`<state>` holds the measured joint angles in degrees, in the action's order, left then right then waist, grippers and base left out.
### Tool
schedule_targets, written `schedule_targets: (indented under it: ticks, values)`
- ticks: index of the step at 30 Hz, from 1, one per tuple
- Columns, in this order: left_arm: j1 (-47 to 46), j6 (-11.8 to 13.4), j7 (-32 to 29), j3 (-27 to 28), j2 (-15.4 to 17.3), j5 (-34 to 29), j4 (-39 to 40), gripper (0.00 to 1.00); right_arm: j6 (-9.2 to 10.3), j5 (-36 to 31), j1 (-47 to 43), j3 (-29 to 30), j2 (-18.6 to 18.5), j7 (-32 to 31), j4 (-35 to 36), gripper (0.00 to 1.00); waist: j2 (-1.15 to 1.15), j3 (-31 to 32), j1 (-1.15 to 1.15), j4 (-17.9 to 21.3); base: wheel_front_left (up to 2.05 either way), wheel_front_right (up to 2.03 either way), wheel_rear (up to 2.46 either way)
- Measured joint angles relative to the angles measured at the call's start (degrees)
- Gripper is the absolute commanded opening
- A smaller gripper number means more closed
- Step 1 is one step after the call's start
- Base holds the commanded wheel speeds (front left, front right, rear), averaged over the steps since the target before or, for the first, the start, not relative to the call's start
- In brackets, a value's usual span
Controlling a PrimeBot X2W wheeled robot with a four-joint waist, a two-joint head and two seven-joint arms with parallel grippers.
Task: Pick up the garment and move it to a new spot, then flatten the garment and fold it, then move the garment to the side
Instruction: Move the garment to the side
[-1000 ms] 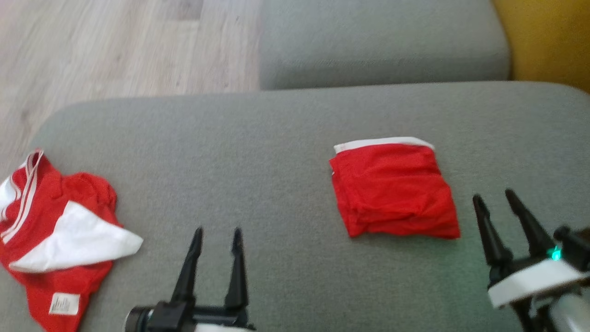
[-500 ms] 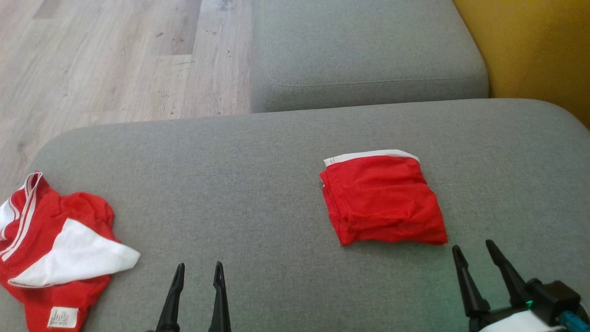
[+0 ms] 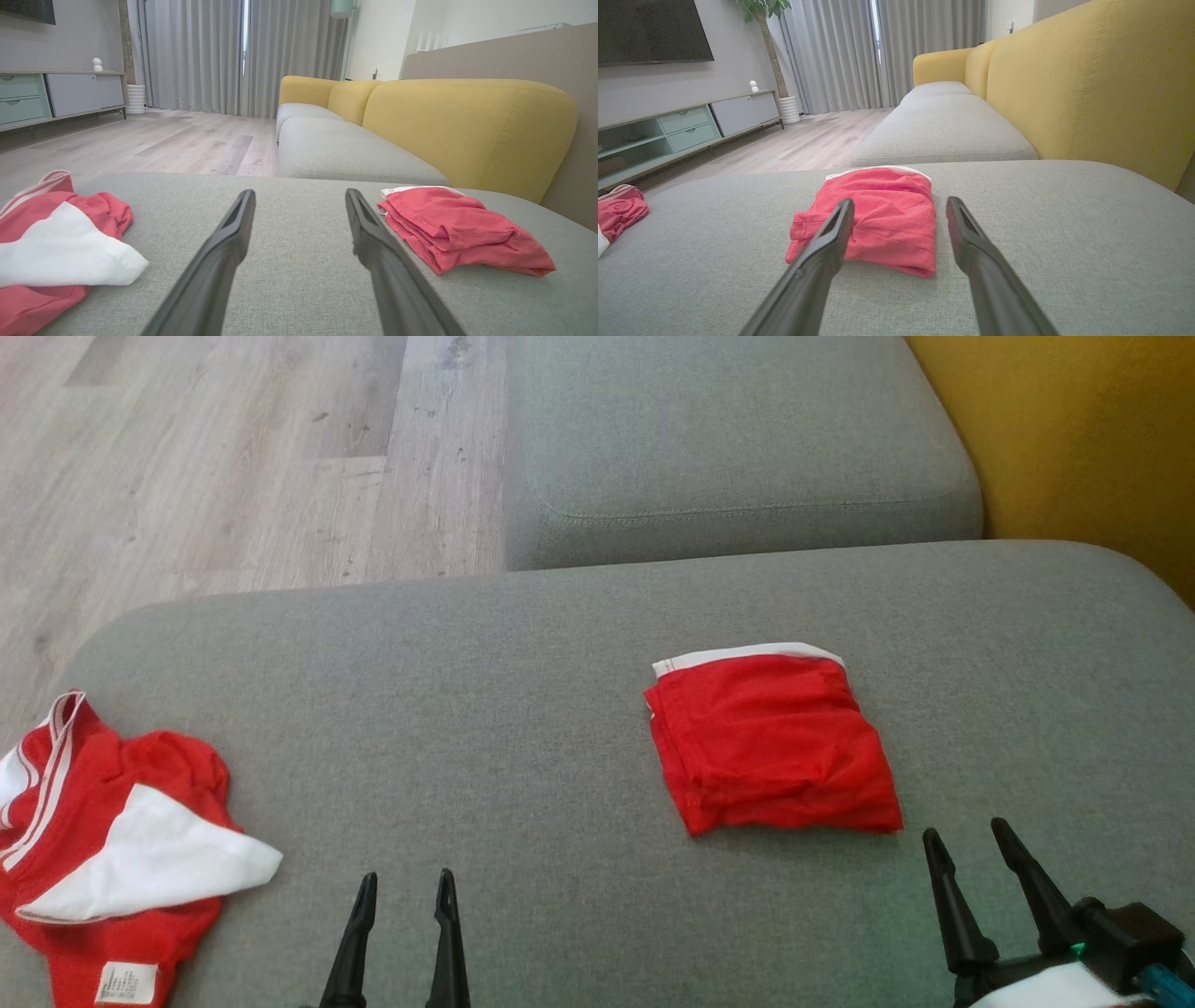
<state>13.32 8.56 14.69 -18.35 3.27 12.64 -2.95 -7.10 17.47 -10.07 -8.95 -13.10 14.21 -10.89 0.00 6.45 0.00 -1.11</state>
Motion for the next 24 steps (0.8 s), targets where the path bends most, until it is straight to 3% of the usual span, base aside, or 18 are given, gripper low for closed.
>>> schedule_targets:
  ticks: [24]
  values:
    - [0.1,-0.3,0.0,-0.5,0.0,-0.5,0.1,1.00,0.00,-0.4,0.1,0.1,-0.1,0.0,-0.1,1.00,0.00,-2.4,0.00,0.0,0.00,0.00,0.00]
